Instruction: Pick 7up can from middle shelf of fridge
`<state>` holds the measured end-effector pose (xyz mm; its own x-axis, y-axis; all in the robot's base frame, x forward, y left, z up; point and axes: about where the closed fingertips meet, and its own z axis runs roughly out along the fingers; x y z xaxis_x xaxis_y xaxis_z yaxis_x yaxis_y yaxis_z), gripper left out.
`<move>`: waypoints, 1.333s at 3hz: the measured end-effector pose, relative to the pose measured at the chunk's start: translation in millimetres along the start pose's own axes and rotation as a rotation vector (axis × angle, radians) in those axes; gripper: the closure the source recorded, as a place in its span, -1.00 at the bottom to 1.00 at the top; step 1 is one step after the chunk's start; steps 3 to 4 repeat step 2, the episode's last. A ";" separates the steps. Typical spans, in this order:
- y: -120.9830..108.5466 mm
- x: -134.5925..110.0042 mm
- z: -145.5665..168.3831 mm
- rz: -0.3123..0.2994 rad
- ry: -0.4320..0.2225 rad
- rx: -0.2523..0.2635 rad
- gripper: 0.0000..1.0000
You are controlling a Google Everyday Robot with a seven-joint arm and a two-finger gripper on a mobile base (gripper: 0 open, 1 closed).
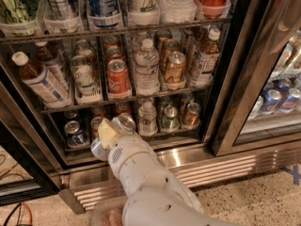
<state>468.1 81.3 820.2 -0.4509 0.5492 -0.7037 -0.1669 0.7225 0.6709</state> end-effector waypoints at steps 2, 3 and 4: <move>-18.4 11.8 -25.5 0.065 -0.009 0.059 1.00; -18.4 11.8 -25.5 0.065 -0.009 0.059 1.00; -18.4 11.8 -25.5 0.065 -0.009 0.059 1.00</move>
Offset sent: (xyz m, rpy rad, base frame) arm -0.0198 -0.0148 -0.0124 0.0210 0.0430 -0.0517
